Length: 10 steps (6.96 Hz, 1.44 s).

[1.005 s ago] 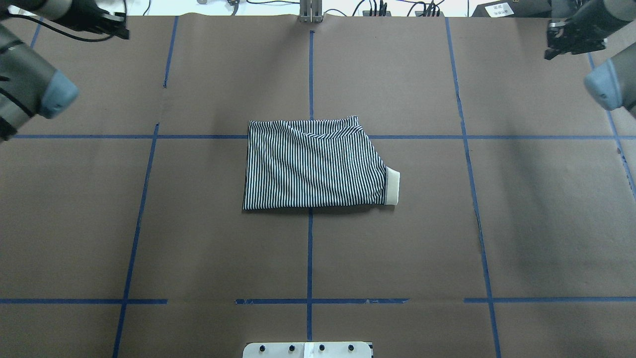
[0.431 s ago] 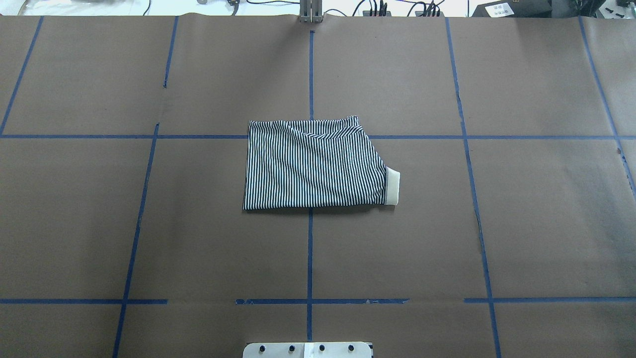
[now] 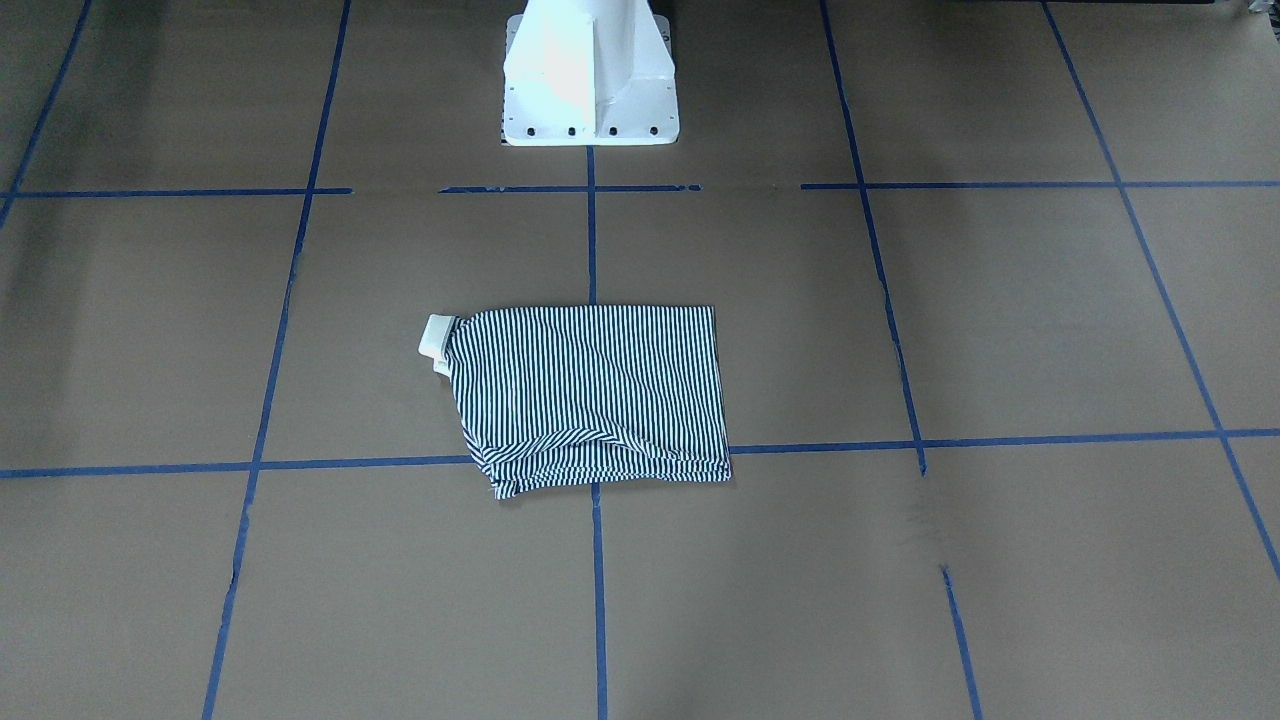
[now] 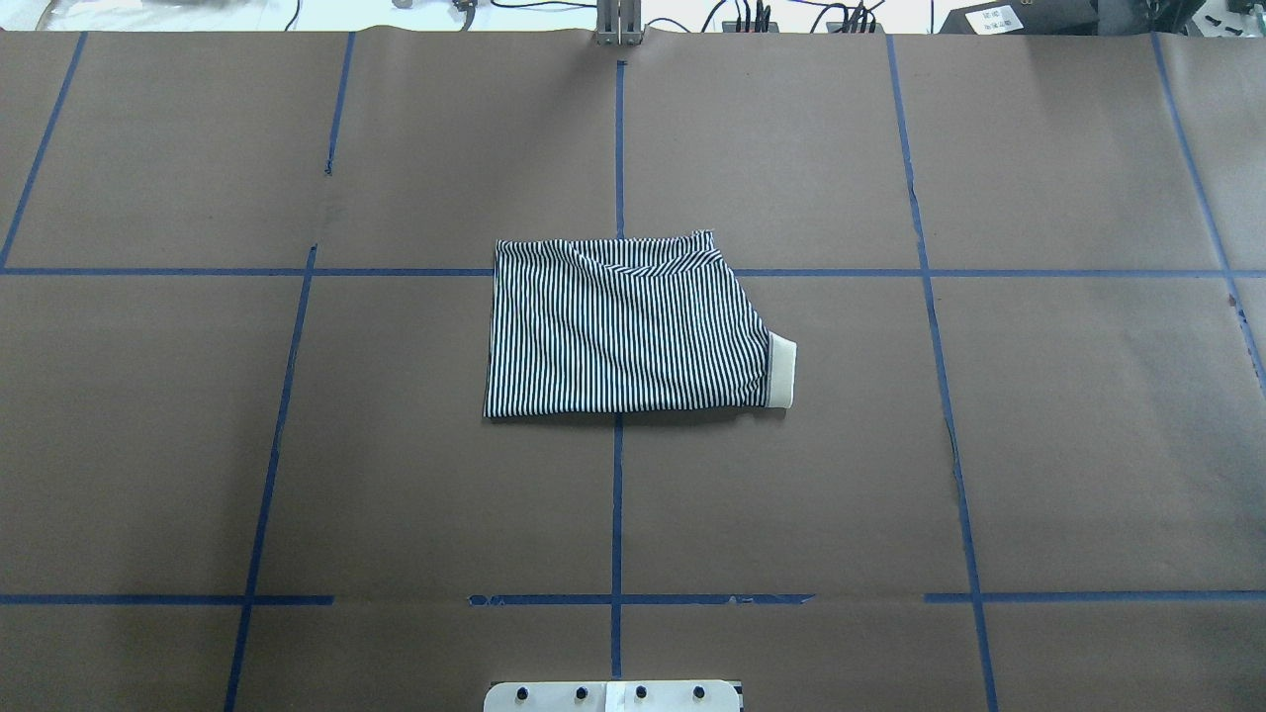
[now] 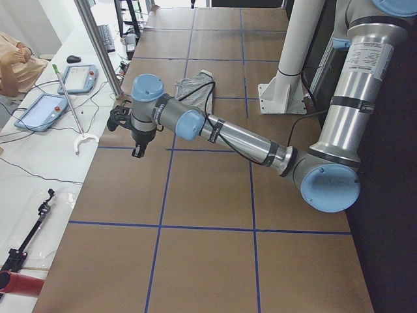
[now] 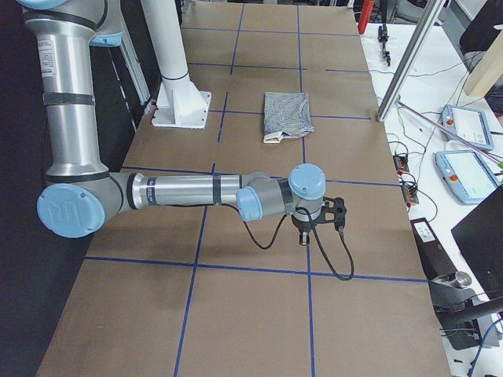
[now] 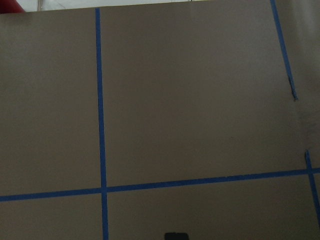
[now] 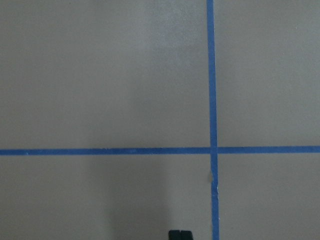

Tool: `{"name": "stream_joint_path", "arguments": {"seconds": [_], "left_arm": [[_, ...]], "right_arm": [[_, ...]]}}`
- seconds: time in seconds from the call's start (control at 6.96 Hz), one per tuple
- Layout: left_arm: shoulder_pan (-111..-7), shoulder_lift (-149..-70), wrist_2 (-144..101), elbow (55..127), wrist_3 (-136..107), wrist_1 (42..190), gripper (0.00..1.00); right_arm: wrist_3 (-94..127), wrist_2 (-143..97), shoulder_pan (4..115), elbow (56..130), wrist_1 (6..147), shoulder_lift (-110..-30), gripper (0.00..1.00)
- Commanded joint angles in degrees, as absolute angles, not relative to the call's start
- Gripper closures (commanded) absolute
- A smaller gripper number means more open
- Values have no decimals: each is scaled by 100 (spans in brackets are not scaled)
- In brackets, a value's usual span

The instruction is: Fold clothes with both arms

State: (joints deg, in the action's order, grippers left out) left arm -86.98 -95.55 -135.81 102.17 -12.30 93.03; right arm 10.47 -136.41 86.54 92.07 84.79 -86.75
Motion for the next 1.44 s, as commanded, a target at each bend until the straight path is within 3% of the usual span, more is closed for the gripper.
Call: {"name": "stream_joint_path", "arguments": {"seconds": [0.0,1.29], "left_arm": [[-8710,-9238,-13614,10221,-1038,9290,0],[-8684,-9193,-13614,10257,-1046,9482,0]], "right_arm": [[-68,-13352,8824,9447,9763,-8473,1],[-18,-13403,8552,9282,9800,-8438,0]]}}
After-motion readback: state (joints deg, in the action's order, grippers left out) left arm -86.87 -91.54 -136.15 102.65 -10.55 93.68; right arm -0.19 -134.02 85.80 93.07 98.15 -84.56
